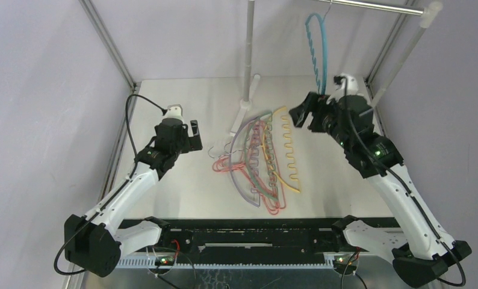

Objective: Organize the hangers

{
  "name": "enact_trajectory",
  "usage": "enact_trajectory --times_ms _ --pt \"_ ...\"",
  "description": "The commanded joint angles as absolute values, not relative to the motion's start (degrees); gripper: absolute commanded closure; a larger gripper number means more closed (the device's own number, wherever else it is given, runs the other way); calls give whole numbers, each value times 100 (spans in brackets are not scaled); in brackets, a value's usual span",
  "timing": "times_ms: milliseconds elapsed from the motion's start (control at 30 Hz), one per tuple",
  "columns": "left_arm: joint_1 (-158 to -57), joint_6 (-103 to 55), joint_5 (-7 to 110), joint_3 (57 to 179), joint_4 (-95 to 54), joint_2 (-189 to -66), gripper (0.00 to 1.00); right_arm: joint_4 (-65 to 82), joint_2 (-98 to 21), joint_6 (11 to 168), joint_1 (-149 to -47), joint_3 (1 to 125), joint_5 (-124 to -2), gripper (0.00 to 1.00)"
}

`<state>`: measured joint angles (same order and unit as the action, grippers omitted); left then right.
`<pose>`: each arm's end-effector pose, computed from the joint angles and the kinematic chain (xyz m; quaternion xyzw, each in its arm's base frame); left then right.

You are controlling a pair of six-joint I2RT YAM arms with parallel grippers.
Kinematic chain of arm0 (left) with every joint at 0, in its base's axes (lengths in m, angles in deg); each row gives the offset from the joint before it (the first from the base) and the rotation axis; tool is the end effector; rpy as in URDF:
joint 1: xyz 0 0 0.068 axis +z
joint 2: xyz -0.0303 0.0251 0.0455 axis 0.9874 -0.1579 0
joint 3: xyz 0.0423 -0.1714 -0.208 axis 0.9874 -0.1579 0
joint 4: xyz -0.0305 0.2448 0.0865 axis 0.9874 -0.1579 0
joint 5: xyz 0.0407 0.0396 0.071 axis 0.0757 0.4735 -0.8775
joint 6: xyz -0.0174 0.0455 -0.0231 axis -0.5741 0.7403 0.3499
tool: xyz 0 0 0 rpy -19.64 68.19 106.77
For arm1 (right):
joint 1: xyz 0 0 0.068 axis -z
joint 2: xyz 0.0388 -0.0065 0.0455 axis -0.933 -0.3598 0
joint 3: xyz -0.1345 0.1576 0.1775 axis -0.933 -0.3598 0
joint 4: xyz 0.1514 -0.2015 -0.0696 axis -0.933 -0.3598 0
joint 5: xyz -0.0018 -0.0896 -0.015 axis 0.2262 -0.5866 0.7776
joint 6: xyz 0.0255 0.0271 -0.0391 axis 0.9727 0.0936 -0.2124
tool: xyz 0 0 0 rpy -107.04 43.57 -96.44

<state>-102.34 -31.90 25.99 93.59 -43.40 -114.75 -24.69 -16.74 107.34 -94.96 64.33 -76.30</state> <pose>0.2261 -0.0775 0.2800 -0.0497 0.8819 -0.0310 0.4678 0.1850 0.0861 0.4416 0.0239 0.7981 0.2204 0.5602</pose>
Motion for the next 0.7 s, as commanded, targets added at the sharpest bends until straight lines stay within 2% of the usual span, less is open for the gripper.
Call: enact_trajectory --times_ms 0,167,367,533,667 --pt "-10260 -3277 2700 9648 -4023 -11466 1 -3294 -1521 9916 -10029 5890 -7441 14" --pt "-10262 -3442 2779 9525 -3970 -11445 1 -3713 -2026 9517 -10450 5829 -6711 21" --pt "-10256 -3485 2686 9360 -3976 -11253 1 -3163 -3289 9331 -10720 5478 -6405 32" --pt "-10255 -3479 2616 9225 -4046 -11074 1 -2620 -4365 9416 -10771 5331 -6534 48" --pt "-10260 -3511 2566 9085 -4055 -10953 0 -2320 -4781 9368 -10884 5379 -6429 50"
